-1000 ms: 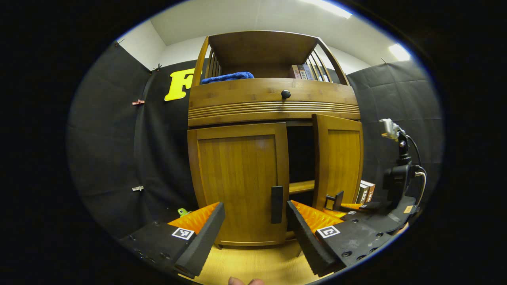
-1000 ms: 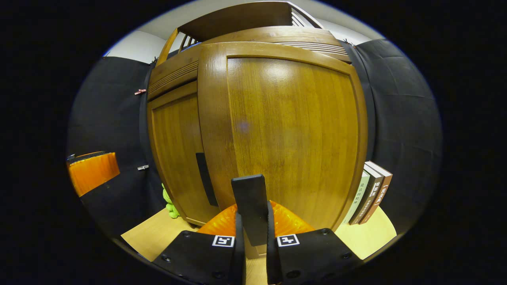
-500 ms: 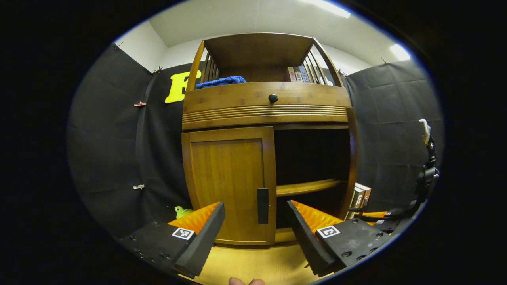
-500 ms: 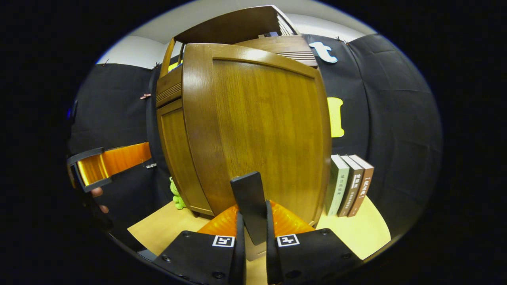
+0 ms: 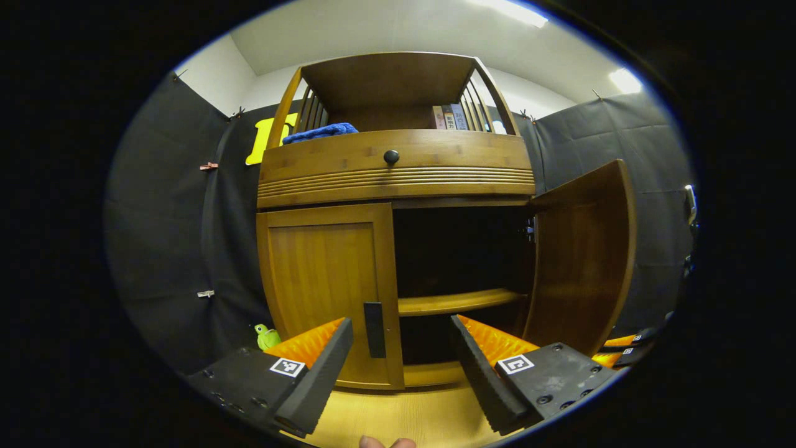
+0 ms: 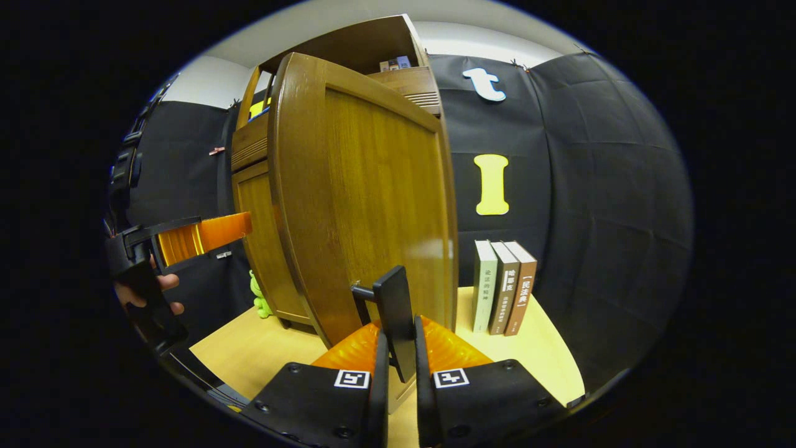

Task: Open the right door of the double-door shoe cabinet with the right hand, and open the left door with the left hand.

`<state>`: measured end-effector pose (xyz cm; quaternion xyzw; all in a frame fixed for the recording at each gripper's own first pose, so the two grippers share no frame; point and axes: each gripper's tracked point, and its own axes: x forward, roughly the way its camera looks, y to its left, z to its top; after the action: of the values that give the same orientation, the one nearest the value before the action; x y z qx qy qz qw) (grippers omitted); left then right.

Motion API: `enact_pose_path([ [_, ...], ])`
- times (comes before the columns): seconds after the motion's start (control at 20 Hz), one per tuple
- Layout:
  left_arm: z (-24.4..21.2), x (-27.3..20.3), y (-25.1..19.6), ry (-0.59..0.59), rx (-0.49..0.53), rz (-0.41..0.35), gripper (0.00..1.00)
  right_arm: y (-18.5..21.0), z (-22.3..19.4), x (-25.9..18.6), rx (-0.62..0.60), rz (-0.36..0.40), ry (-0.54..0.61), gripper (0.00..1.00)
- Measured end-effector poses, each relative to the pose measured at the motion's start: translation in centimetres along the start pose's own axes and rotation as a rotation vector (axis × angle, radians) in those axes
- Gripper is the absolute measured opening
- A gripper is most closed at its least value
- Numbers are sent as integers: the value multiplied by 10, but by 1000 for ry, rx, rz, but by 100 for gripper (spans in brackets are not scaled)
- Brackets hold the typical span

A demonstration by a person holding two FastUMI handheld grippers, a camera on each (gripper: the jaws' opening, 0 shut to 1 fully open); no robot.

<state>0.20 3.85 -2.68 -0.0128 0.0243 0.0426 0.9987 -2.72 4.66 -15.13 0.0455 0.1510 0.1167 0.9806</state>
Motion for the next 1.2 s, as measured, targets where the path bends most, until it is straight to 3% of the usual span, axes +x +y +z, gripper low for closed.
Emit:
enact_pose_path([
  [0.15,-3,3,-9,10,2,-8,100,-32,4,-6,26,-40,-4,19],
  [0.2,-4,3,-12,11,3,-11,93,-44,6,-7,25,-67,-6,17],
  [0.35,-5,8,-18,14,12,-20,100,-71,15,-15,28,-118,-28,17],
  [0.65,-28,28,-18,51,24,-19,96,-83,18,-21,9,-138,-27,17],
  [0.8,-36,38,-10,69,24,-4,100,-95,21,-32,7,-195,-39,18],
  [0.9,-43,44,-5,78,23,6,100,-109,33,-47,6,-256,-82,28],
  [0.95,-49,47,-1,81,27,13,96,-114,40,-54,9,-276,-106,48],
  [1.15,-70,62,19,88,33,27,100,-117,63,-76,-7,-299,-175,100],
  [1.2,-72,70,23,83,25,26,96,-114,65,-86,-16,-299,-182,98],
])
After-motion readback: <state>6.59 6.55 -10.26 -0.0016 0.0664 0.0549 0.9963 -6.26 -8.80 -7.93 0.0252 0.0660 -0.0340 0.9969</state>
